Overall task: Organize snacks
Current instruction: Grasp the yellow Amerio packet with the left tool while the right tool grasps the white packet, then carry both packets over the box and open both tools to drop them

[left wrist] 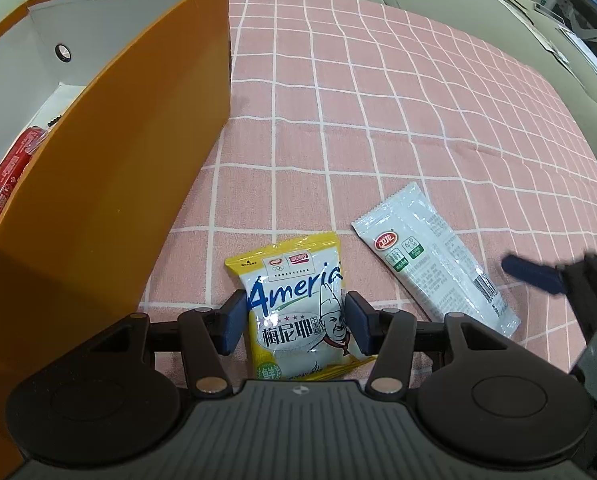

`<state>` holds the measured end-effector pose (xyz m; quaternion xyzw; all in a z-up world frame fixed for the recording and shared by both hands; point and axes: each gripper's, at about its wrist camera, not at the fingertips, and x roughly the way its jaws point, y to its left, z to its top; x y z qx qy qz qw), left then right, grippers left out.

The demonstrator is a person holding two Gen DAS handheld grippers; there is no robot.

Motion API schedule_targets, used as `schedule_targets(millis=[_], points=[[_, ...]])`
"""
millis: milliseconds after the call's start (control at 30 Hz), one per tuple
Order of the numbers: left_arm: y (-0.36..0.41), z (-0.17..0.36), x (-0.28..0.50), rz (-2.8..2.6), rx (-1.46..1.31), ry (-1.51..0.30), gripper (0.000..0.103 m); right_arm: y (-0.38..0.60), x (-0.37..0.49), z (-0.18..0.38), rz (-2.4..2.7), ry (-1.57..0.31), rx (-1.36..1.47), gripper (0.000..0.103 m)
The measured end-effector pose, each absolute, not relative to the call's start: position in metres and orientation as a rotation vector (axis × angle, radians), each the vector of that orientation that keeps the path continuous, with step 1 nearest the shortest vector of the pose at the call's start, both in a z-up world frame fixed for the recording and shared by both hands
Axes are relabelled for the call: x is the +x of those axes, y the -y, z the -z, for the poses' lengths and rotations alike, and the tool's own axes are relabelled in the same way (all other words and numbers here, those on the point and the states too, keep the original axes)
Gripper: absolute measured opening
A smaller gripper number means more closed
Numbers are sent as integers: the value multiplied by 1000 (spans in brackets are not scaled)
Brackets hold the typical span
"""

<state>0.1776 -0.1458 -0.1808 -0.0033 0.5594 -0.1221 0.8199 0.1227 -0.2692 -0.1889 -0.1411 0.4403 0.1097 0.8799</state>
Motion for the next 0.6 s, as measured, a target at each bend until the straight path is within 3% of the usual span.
schedule_targets(millis=[300, 367, 600], points=[[147, 182, 180, 266, 4, -1191, 60, 281, 150, 190, -368, -908, -247, 63], [147, 182, 180, 265, 3, -1188, 60, 281, 150, 188, -357, -915, -225, 52], [149, 180, 176, 272, 20, -1170, 59, 274, 144, 185, -279, -938, -187, 47]])
